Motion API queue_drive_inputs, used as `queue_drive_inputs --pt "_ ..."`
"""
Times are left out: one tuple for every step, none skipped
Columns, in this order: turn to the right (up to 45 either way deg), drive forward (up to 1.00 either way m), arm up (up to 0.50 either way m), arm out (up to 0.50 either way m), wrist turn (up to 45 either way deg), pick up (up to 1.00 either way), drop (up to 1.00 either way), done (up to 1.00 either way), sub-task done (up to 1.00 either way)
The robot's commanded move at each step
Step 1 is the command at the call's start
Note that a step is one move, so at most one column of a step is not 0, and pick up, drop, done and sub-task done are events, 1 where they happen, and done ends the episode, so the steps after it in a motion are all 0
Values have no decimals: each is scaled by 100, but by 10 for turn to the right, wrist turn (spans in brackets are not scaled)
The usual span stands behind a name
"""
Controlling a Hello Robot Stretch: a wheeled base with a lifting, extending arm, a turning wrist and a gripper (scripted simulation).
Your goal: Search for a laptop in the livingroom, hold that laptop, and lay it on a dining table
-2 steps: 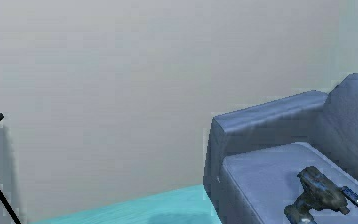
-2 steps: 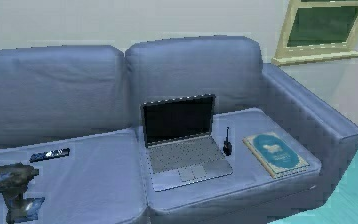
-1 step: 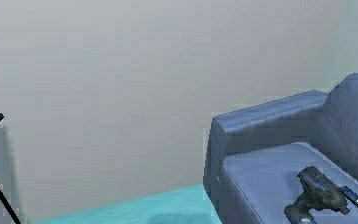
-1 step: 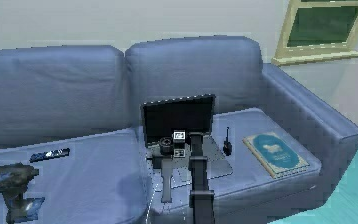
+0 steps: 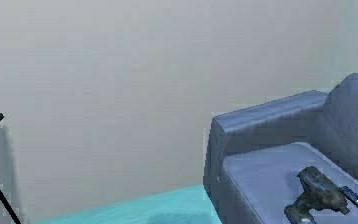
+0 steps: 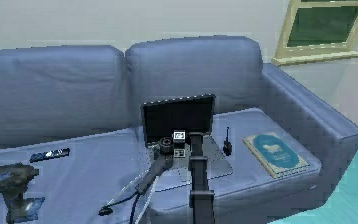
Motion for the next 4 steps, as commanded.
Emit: queue_drive_inputs --pt "0 0 0 0 450 0 0 0 0" --pt "0 0 0 0 450 0 0 0 0" --pt "0 0 0 0 150 0 0 0 0" --pt "0 0 -30 0 0 0 0 0 0"
